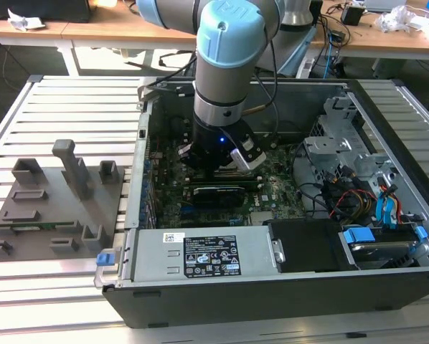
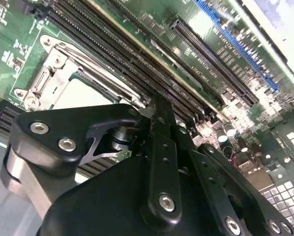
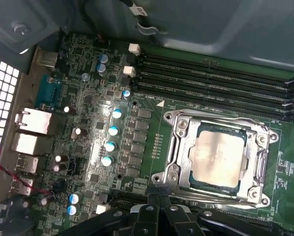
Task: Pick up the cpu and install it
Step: 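Install the second cpu locking lever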
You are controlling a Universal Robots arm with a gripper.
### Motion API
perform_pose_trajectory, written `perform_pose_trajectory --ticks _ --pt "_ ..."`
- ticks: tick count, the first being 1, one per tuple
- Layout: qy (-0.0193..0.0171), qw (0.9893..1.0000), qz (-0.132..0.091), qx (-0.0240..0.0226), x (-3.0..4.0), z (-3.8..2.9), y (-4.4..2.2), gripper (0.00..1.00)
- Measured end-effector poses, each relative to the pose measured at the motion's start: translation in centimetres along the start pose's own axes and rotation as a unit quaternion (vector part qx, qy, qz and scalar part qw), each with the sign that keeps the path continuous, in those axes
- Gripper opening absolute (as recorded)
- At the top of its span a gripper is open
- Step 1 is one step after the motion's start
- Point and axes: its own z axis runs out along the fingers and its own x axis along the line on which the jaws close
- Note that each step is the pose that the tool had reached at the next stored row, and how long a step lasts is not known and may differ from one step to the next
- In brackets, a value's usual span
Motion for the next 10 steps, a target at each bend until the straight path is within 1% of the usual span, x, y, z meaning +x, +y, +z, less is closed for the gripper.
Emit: perform_pose_trajectory --ticks 7,9,10 --pt "0.0000 1.0000 -0.003 -0.0019 -0.04 0.50 0.64 0.11" --pt "-0.0001 1.0000 -0.005 -0.0023 0.06 0.56 0.70 0.11" --pt "-0.0007 1.0000 -0.005 -0.0023 0.14 0.54 0.72 0.11"
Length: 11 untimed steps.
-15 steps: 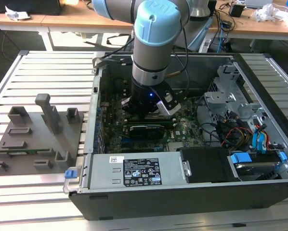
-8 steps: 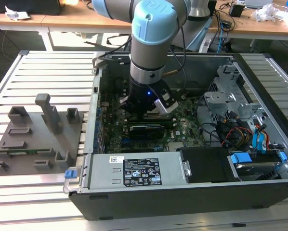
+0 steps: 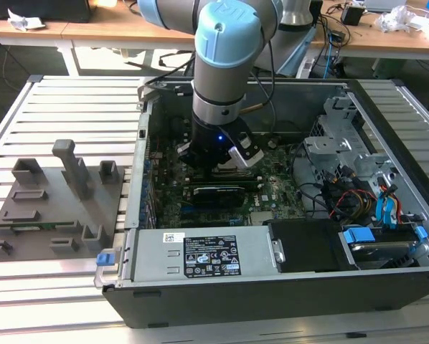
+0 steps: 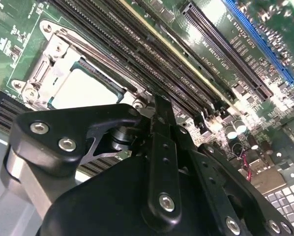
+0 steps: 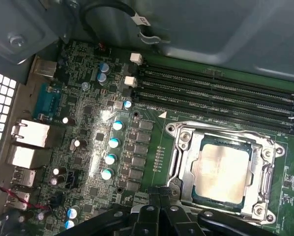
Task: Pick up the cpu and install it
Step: 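Install the second cpu locking lever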
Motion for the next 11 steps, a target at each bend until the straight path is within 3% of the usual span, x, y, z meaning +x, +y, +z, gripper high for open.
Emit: perform_pose_trajectory --ticks 2,3,4,7,8,11 --pt "-0.0012 1.0000 -0.001 0.0004 0.05 -1.14 0.14 0.11" --pt "-0.0012 1.0000 -0.001 0.0010 -0.09 -1.40 0.25 0.11" --pt "0.0006 1.0000 -0.001 0.0047 -0.77 -1.41 0.43 0.11" --pt "0.0053 1.0000 0.000 0.0064 -2.21 -1.42 0.53 0.11" --pt "0.0084 0.9999 0.000 0.0078 -3.08 -1.43 0.55 0.11" --pt "0.0137 0.9998 0.001 0.0129 -4.43 -1.43 0.76 0.11"
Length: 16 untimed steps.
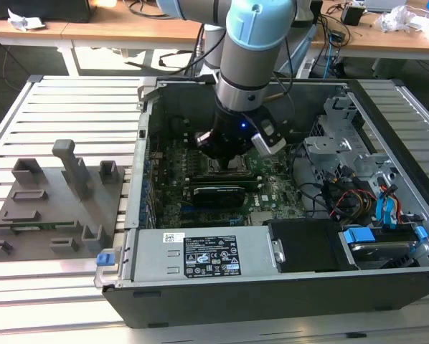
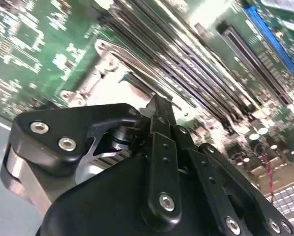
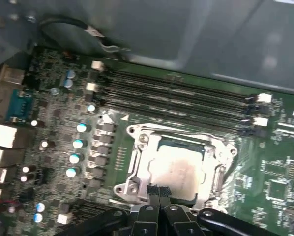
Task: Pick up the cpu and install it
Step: 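Install the second cpu locking lever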
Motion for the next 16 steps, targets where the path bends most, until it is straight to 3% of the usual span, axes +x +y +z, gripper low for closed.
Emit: perform_pose_trajectory --ticks 2,3,6,8,9,11,12,14,16 --pt "0.0030 1.0000 0.001 0.0029 -0.72 -0.02 0.07 0.11" --pt "0.0059 1.0000 0.001 0.0062 -1.41 -0.06 0.13 0.11" --pt "0.0092 0.9998 0.002 0.0201 -2.21 -0.15 0.64 0.11" --pt "0.0105 0.9996 0.002 0.0260 -2.31 -0.44 0.89 0.11" --pt "0.0118 0.9994 0.003 0.0326 -2.37 -0.81 1.15 0.11" --pt "0.0132 0.9991 0.003 0.0402 -2.41 -1.20 1.46 0.11" --pt "0.0147 0.9988 0.004 0.0474 -2.45 -1.47 1.77 0.11" --pt "0.0156 0.9985 0.004 0.0516 -2.48 -1.87 2.05 0.11" --pt "0.0161 0.9984 0.004 0.0542 -2.47 -3.05 2.36 0.11"
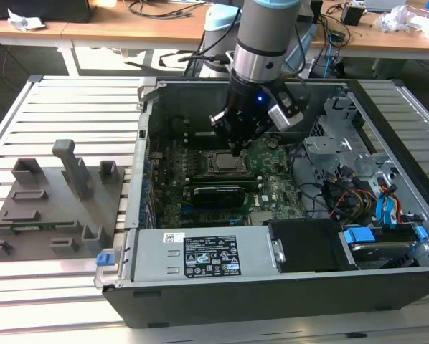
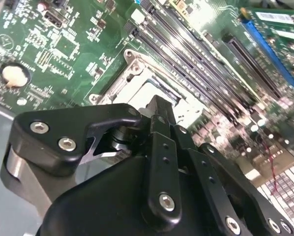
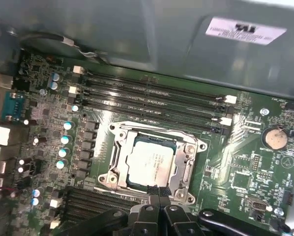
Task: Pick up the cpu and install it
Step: 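Install the second cpu locking lever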
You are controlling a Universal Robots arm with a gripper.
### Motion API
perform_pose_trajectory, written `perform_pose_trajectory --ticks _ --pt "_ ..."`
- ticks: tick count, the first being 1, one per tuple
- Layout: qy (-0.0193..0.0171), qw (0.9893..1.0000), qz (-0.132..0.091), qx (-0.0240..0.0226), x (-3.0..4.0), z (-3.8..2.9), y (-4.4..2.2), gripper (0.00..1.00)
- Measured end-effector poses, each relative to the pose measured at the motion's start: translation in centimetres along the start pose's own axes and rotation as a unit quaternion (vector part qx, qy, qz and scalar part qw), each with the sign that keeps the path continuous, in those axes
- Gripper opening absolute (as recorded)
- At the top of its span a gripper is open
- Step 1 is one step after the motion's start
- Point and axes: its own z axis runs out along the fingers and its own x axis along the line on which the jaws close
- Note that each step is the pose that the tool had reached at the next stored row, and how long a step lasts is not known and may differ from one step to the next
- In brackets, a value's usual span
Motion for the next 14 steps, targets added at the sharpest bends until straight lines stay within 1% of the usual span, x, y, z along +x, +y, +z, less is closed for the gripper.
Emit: perform_pose_trajectory --ticks 1,3,4,6,14 --pt "0.0002 1.0000 0.000 0.0006 0.04 -0.68 0.02 0.11" --pt "0.0002 1.0000 0.000 0.0007 0.10 -1.52 0.02 0.11" --pt "0.0002 1.0000 0.000 0.0007 0.13 -1.87 0.02 0.11" --pt "0.0002 1.0000 0.000 0.0008 0.17 -2.35 0.01 0.11" --pt "0.0002 1.0000 0.000 0.0007 0.18 -2.41 0.01 0.11"
